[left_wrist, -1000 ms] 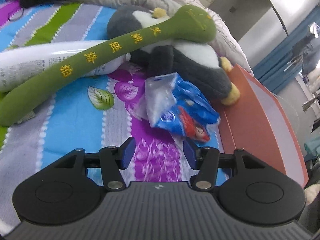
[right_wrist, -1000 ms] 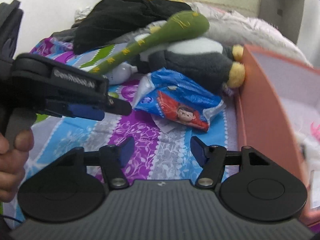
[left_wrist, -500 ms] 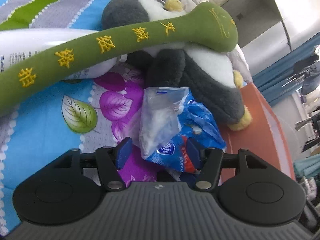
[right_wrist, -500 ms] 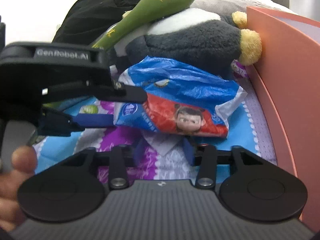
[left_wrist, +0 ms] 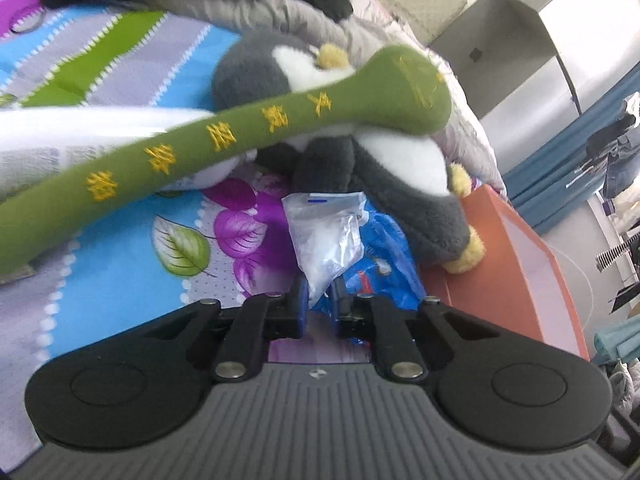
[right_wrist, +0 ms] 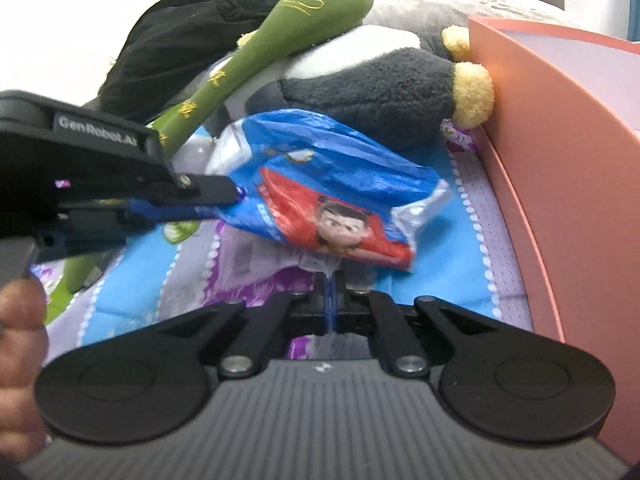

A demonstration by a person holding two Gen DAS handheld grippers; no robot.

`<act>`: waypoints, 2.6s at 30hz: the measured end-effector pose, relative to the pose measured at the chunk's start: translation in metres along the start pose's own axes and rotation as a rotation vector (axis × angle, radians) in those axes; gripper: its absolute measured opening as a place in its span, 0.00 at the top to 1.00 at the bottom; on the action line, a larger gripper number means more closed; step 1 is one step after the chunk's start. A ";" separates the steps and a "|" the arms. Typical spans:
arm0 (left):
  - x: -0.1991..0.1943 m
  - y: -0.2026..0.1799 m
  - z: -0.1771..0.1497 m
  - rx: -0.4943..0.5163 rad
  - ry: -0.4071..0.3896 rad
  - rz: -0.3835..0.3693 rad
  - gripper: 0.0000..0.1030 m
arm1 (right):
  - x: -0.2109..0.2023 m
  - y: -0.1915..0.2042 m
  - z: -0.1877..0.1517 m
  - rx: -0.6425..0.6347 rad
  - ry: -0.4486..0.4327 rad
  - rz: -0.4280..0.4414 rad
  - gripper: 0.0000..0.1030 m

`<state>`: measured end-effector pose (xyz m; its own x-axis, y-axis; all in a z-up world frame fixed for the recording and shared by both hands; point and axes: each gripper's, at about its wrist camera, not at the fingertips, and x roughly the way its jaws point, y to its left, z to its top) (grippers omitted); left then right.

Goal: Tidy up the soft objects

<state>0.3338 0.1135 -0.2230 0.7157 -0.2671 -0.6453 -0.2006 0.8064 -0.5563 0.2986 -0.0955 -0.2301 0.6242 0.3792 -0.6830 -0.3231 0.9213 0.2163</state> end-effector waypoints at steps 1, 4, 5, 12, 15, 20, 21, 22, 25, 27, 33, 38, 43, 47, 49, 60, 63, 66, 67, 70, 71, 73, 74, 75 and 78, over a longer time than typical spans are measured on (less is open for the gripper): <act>-0.008 0.000 -0.001 -0.006 -0.011 0.002 0.88 | -0.004 0.002 -0.002 -0.007 0.001 0.002 0.96; -0.028 0.000 -0.007 -0.012 -0.028 0.014 0.90 | -0.020 0.006 -0.008 -0.024 -0.002 0.007 0.96; -0.035 0.001 -0.009 -0.018 -0.031 0.018 0.90 | -0.023 0.005 -0.009 -0.027 0.000 0.009 0.96; -0.080 0.006 -0.036 -0.054 -0.048 0.063 0.90 | -0.061 0.010 -0.031 -0.069 0.021 0.030 0.96; -0.094 0.007 -0.050 -0.061 -0.032 0.081 0.90 | -0.075 0.011 -0.043 -0.093 0.042 0.019 0.96; -0.113 0.007 -0.076 -0.048 -0.011 0.109 0.90 | -0.096 0.013 -0.062 -0.129 0.059 -0.001 0.96; -0.118 0.008 -0.080 -0.042 -0.014 0.122 0.90 | -0.099 0.013 -0.064 -0.133 0.058 -0.007 0.96; -0.122 0.009 -0.083 -0.040 -0.015 0.134 0.90 | -0.102 0.011 -0.066 -0.132 0.059 -0.013 0.96; -0.133 0.017 -0.091 -0.058 -0.016 0.150 0.90 | -0.110 0.009 -0.071 -0.125 0.065 -0.021 0.96; -0.142 0.021 -0.095 -0.061 -0.024 0.164 0.90 | -0.117 0.009 -0.074 -0.140 0.056 -0.029 0.96; -0.163 0.034 -0.107 -0.070 -0.022 0.201 0.90 | -0.126 0.002 -0.077 -0.142 0.044 -0.070 0.96; -0.173 0.043 -0.119 -0.082 0.017 0.217 0.89 | -0.128 -0.007 -0.075 -0.103 0.033 -0.086 0.94; -0.175 0.045 -0.129 -0.043 0.084 0.233 0.77 | -0.125 -0.012 -0.075 -0.047 0.054 -0.052 0.91; -0.178 0.044 -0.133 -0.021 0.092 0.234 0.46 | -0.131 -0.014 -0.074 -0.015 0.029 -0.017 0.47; -0.179 0.043 -0.132 -0.015 0.097 0.237 0.44 | -0.133 -0.013 -0.073 -0.018 0.019 -0.009 0.47; -0.172 0.025 -0.116 0.094 0.095 0.283 0.29 | -0.139 -0.013 -0.070 0.010 0.010 -0.007 0.41; -0.171 0.021 -0.110 0.111 0.084 0.286 0.29 | -0.148 -0.016 -0.069 0.023 -0.011 -0.016 0.41; -0.169 0.017 -0.103 0.137 0.080 0.290 0.29 | -0.157 -0.015 -0.068 0.016 -0.041 -0.023 0.41; -0.168 0.015 -0.101 0.147 0.079 0.292 0.29 | -0.158 -0.014 -0.068 0.012 -0.044 -0.014 0.41; -0.161 0.008 -0.095 0.196 0.082 0.298 0.29 | -0.146 -0.009 -0.070 -0.018 -0.011 0.023 0.41; -0.158 0.004 -0.093 0.222 0.087 0.296 0.29 | -0.141 -0.007 -0.070 -0.033 -0.004 0.033 0.41; -0.152 -0.004 -0.090 0.283 0.100 0.280 0.28 | -0.128 -0.002 -0.070 -0.062 0.015 0.040 0.41; -0.148 -0.010 -0.088 0.319 0.107 0.270 0.28 | -0.124 0.000 -0.069 -0.078 0.016 0.045 0.41; -0.145 -0.013 -0.087 0.349 0.113 0.266 0.28 | -0.121 0.002 -0.069 -0.096 0.017 0.051 0.41; -0.135 -0.028 -0.084 0.478 0.110 0.255 0.28 | -0.111 0.009 -0.069 -0.165 0.024 0.052 0.41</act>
<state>0.1861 0.0828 -0.1645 0.6046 -0.0652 -0.7938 -0.0142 0.9956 -0.0925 0.1778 -0.1354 -0.2006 0.5869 0.4218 -0.6911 -0.4680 0.8733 0.1355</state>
